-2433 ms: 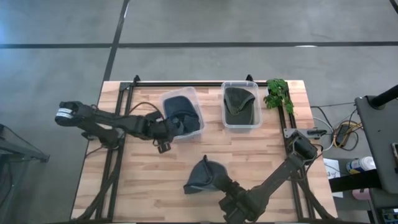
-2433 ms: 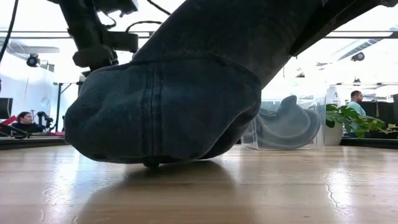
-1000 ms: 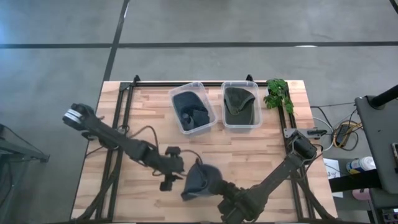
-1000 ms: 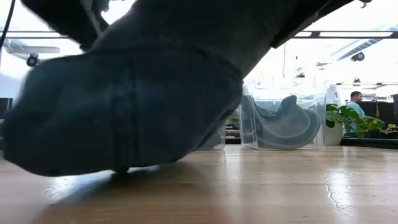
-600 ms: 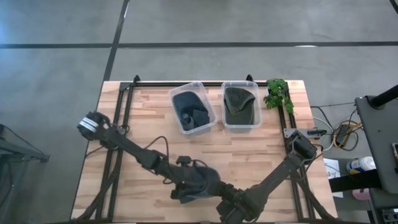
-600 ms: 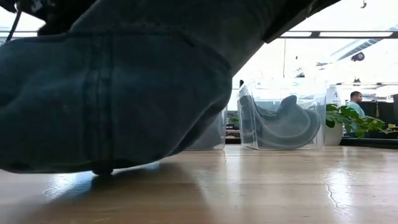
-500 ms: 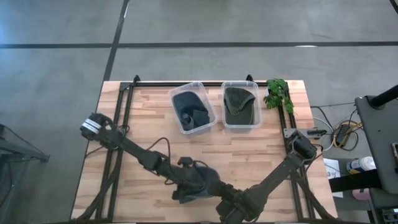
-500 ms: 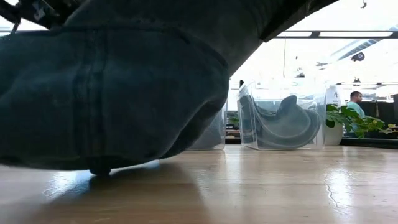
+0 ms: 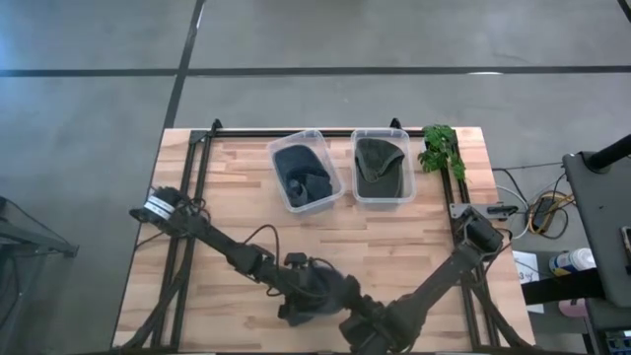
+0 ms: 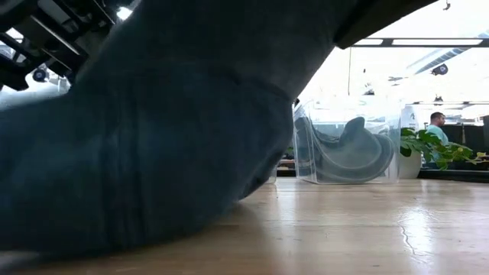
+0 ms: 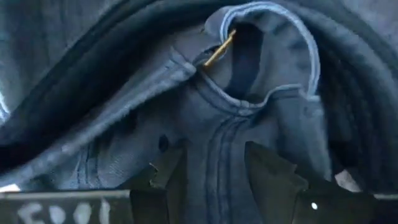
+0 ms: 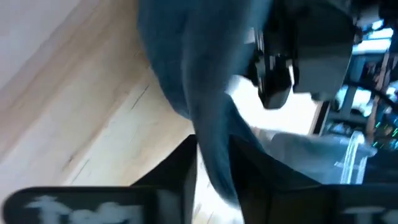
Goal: Pick & Place hat
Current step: Put the blue cap into the left transparent bin
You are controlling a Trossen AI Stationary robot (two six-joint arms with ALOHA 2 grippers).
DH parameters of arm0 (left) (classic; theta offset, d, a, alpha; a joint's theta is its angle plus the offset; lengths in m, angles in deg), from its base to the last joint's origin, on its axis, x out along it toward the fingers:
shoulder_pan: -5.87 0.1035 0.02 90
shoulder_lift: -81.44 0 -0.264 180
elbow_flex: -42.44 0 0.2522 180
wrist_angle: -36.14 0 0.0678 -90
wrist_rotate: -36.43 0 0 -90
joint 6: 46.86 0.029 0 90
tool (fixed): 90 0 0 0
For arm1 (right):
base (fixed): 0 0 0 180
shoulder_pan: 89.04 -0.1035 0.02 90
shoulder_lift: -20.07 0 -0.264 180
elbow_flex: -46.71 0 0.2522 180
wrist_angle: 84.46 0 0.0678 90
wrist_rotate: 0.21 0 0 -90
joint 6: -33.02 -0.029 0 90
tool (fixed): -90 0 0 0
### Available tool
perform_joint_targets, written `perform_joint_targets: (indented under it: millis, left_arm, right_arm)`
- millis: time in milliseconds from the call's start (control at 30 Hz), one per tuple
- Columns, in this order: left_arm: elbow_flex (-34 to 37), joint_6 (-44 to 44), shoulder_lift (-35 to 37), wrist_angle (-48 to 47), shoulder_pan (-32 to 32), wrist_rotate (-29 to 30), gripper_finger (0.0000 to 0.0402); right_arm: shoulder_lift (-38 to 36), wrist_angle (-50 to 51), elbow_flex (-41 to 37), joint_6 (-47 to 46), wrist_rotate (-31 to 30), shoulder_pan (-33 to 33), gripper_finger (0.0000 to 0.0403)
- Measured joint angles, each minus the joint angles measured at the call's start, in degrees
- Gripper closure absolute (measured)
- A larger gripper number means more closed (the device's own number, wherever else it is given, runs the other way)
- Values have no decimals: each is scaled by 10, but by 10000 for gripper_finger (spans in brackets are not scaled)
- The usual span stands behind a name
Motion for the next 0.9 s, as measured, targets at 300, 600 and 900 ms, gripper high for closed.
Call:
perform_joint_targets:
  millis: [300, 600, 900]
  left_arm:
    - [0, 0, 0, -19, 5, 0, 248]
    - [11, -49, 2, -46, 5, 1, 248]
    - [34, -179, 3, -50, -13, 11, 248]
  right_arm:
    - [0, 165, 46, -377, 27, -42, 233]
    - [1, 184, 29, -1058, 156, -54, 215]
    - [0, -65, -110, -1363, 151, -54, 231]
